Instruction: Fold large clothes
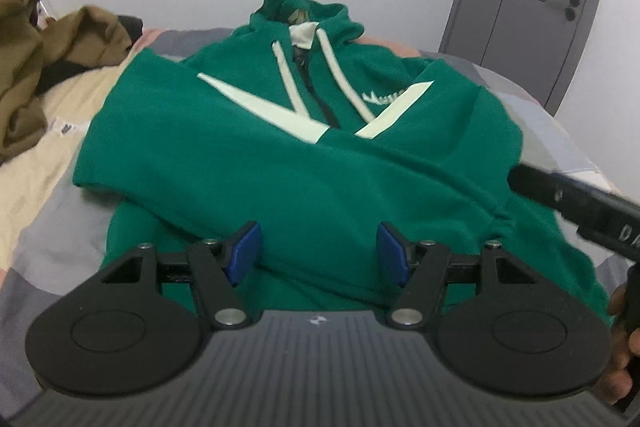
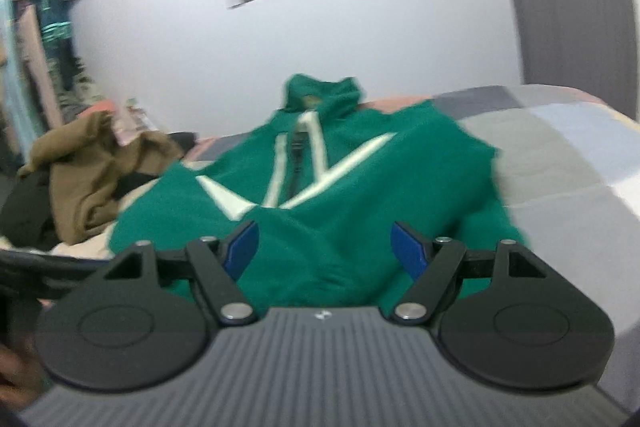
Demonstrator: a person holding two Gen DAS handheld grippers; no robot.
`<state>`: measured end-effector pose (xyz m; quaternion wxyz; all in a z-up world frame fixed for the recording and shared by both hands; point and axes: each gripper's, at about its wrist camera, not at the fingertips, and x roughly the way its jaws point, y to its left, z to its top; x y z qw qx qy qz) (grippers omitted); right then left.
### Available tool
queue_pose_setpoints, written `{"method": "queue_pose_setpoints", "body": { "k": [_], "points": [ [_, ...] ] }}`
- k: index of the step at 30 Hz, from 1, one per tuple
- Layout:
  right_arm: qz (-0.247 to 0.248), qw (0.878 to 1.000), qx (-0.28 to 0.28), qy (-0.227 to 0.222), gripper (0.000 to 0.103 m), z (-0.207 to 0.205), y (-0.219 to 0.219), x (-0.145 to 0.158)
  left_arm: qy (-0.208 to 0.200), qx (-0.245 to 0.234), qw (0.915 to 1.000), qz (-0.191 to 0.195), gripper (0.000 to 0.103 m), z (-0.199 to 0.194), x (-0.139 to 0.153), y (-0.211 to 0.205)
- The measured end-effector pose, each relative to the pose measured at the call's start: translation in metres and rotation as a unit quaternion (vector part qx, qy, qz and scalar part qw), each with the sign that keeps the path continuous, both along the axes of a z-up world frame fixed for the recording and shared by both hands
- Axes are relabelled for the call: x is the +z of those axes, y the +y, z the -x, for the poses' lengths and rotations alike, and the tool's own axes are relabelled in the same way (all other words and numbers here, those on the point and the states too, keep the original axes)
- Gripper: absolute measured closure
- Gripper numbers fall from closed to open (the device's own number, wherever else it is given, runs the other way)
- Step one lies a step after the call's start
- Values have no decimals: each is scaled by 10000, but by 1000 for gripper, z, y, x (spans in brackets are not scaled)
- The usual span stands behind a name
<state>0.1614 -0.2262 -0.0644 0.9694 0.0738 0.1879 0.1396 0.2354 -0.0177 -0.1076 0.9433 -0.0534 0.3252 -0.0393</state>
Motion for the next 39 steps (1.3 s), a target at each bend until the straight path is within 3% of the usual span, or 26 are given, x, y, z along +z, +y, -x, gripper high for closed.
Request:
{"method": "queue_pose_setpoints", "body": {
  "k": [4,9,12,16,20,27,34,39],
  "points": [
    [449,9988,149,137,28,-19,26,-11,98,89,9999,-22,34,-10,-13,12],
    [775,9924,30,959,27,-49,37,-40,309,156,9994,56,34,-16,-26,25],
    [868,9890,-5,1196,23,-56,42,-44,333,171,9991,208,34,-16,-27,29],
    [772,9874,67,1380,23,-52,45,-31,278,234,9990,260,34,-12,-21,34],
    [515,9873,244,1482,16,-37,42,-14,137,377,9989,240,34,-3,-12,38],
    [393,9804,48,1931,16,-22,37,9,-28,617,9975,357,34,4,3,49],
    [167,9801,263,1962,15,-4,37,29,-37,740,9968,310,34,2,5,49],
    [290,9791,166,2008,15,-2,37,33,55,766,9967,264,34,-2,-1,48]
  ]
}}
